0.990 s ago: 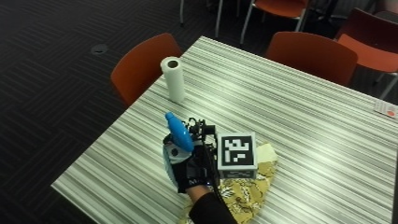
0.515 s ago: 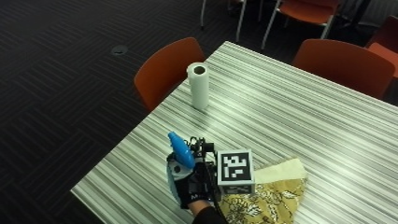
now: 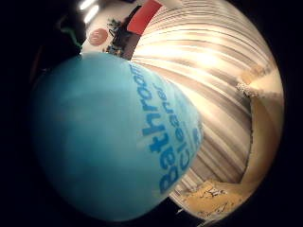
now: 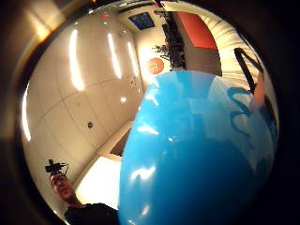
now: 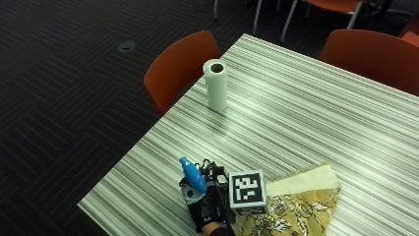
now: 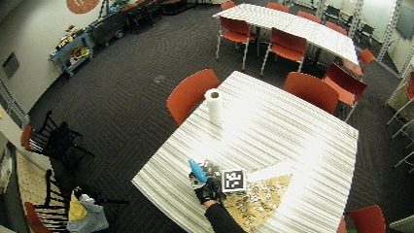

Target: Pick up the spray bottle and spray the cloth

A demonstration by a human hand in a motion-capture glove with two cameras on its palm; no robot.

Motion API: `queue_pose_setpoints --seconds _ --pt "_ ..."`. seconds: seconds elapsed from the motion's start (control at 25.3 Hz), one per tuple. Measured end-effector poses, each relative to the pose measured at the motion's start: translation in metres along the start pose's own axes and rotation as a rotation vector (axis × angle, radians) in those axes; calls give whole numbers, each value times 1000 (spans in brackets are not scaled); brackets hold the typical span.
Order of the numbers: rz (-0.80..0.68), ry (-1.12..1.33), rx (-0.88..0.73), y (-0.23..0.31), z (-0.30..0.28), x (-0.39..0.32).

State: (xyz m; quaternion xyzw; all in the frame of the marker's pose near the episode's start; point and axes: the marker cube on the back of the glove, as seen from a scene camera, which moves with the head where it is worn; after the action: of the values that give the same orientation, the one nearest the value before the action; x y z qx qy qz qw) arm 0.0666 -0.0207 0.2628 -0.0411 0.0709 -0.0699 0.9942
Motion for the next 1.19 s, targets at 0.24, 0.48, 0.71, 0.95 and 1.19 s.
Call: queue_pose_setpoints --seconds 0.24,0.48,0.71,0.95,1.19 --pt "-25 29 -28 5 9 3" --pt "12 23 -66 6 12 0" --pt "29 71 -124 5 11 4" --pt "9 112 -175 5 11 3" --pt "-86 139 -231 7 -36 -15"
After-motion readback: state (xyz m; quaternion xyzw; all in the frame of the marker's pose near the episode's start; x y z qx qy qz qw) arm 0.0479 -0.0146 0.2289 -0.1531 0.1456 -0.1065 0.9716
